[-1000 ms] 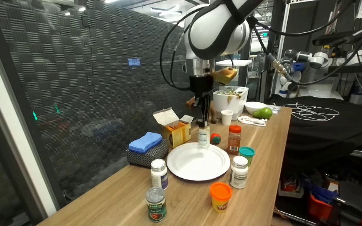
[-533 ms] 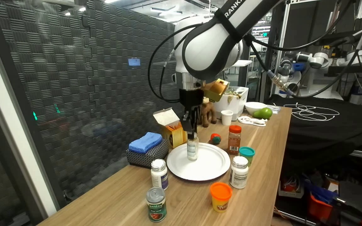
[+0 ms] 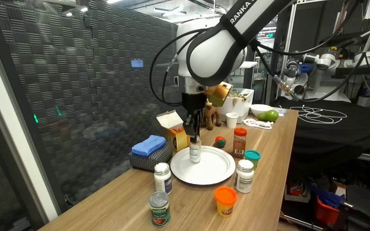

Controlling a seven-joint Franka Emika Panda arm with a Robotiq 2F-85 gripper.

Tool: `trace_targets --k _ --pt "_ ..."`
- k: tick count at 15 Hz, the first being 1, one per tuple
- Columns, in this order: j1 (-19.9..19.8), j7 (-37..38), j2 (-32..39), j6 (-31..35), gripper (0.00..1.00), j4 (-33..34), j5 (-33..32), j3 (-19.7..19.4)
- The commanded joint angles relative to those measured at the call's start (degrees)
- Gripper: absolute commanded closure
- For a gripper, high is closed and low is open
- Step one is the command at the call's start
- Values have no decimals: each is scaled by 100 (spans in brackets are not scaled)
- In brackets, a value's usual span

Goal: Pick up all the bottles and the orange ball from the table and put them in the plate

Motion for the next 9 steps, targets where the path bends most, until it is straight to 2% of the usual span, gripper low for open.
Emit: trace_targets --k 1,3,4,5,9 --pt "14 168 42 319 87 -9 -123 -49" --pt "9 193 54 375 87 -19 -92 -56" --pt "5 142 1 351 56 -62 -96 -45" --pt "-14 62 -68 296 44 -104 -73 -22" --pt "-181 17 -620 80 14 -314 72 -69"
